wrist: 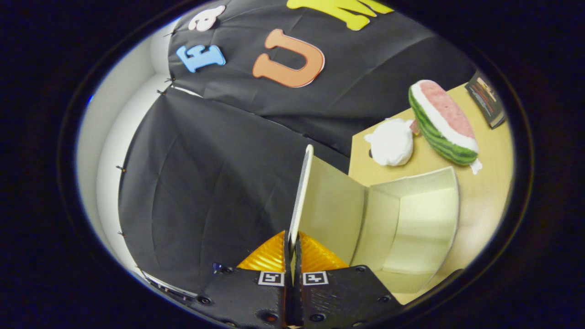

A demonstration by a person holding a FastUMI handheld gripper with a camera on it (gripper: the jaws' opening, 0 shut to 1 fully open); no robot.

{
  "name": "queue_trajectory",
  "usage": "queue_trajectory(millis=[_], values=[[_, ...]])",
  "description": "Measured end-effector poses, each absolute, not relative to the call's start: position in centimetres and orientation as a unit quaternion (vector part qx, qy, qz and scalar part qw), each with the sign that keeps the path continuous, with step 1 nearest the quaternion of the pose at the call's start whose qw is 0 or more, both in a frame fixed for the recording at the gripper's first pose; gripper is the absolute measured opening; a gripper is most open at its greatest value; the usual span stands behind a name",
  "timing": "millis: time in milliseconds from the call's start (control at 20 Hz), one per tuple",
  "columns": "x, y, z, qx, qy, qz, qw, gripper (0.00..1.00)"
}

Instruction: Open the storage box then place both shoes into the box .Put the left shoe in first, then the right shoe, with the right side of both shoes facing outward in a uniform manner.

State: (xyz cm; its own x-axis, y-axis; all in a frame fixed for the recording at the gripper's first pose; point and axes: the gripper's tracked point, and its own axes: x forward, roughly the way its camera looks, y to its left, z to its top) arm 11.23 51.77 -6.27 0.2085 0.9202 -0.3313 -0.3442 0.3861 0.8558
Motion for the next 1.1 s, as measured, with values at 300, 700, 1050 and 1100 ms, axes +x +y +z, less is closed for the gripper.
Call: queue_trajectory(millis=[300,700,1050,1100], values=[[10.1,59.2,-6.3,0.273,0.445,0.427,0.738,0.03],[7.8,62.9,-4.7,0.238,0.423,0.433,0.759,0.52],[9.2,56.8,-5.4,0.186,0.408,0.414,0.792,0.96],[9.7,55.3,-5.4,0.185,0.404,0.409,0.797,0.96]])
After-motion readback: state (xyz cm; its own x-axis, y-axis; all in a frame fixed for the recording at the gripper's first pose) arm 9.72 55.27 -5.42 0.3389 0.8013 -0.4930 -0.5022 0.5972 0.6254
